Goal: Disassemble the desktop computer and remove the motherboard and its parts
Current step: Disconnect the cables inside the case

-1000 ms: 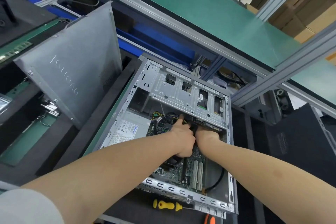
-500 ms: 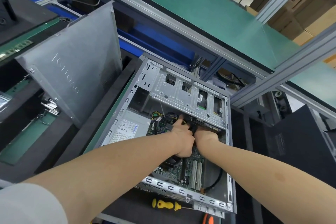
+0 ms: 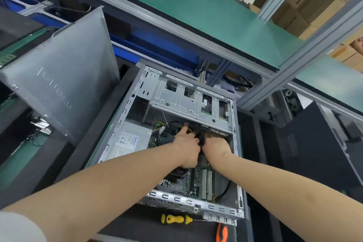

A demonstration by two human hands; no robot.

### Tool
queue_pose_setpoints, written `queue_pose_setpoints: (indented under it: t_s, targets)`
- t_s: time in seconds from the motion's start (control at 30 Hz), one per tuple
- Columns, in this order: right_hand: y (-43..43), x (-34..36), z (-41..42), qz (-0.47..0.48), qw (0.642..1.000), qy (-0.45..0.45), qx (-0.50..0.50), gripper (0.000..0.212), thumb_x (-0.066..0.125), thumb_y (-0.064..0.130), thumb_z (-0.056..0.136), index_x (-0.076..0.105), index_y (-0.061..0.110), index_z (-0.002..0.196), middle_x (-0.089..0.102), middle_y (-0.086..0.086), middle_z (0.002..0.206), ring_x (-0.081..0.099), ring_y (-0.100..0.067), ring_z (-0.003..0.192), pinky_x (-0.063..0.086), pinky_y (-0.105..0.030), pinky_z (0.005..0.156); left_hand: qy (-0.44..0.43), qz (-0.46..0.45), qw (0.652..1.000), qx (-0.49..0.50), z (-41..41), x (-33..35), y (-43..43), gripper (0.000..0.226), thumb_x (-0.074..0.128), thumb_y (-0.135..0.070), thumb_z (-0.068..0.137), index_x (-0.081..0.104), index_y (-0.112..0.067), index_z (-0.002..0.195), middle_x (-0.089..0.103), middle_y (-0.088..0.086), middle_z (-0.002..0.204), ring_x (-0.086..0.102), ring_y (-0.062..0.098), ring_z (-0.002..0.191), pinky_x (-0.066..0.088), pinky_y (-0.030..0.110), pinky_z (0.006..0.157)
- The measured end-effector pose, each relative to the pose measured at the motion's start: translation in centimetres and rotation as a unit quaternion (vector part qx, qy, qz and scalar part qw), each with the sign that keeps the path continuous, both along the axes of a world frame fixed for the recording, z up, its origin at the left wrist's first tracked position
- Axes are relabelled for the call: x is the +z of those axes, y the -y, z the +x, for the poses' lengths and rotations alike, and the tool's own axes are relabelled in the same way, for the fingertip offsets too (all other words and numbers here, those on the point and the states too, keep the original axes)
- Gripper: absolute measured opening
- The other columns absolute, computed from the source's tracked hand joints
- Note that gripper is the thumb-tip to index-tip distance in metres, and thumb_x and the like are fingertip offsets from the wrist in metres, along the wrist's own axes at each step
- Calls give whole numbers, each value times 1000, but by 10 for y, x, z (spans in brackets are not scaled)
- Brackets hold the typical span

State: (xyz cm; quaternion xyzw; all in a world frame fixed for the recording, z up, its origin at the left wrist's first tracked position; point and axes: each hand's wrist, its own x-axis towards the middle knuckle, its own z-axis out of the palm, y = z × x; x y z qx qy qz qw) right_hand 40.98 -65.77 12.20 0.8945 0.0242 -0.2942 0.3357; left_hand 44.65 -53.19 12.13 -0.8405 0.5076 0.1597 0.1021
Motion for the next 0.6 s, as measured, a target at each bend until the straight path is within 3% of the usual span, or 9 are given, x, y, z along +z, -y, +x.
queue_pose_setpoints:
  t_s: [0.17, 0.33, 0.53, 0.6]
  targets:
    - [5, -6, 4, 24, 1000, -6, -11, 30, 55, 4, 99, 64, 9, 127, 59, -7, 133, 60, -28, 122, 54, -38, 87, 2, 16, 1000, -5, 0, 2, 0, 50, 40, -35, 102, 54, -25, 148, 42, 5, 159, 22, 30, 153, -2, 66, 123]
    - [8, -6, 6, 32, 999, -12, -39, 32, 52, 2, 99, 61, 6, 130, 58, -9, 135, 60, -30, 123, 57, -42, 91, 4, 27, 1000, -6, -2, 4, 3, 52, 41, -36, 102, 49, -24, 152, 36, 5, 162, 20, 30, 154, -4, 66, 123]
    - [8, -8, 8, 22, 999, -3, -46, 32, 54, 1, 98, 62, 8, 128, 61, -7, 131, 61, -28, 121, 54, -38, 80, 1, 30, 1000, 0, -2, 6, 2, 51, 42, -37, 103, 49, -22, 151, 36, 6, 162, 20, 29, 154, -5, 65, 123]
    - [10, -12, 5, 16, 1000, -8, -19, 31, 53, 3, 99, 62, 8, 129, 59, -8, 132, 59, -28, 123, 54, -38, 86, 1, 31, 1000, 3, -3, 6, 3, 52, 43, -37, 103, 49, -22, 152, 35, 5, 163, 19, 29, 154, -5, 65, 123]
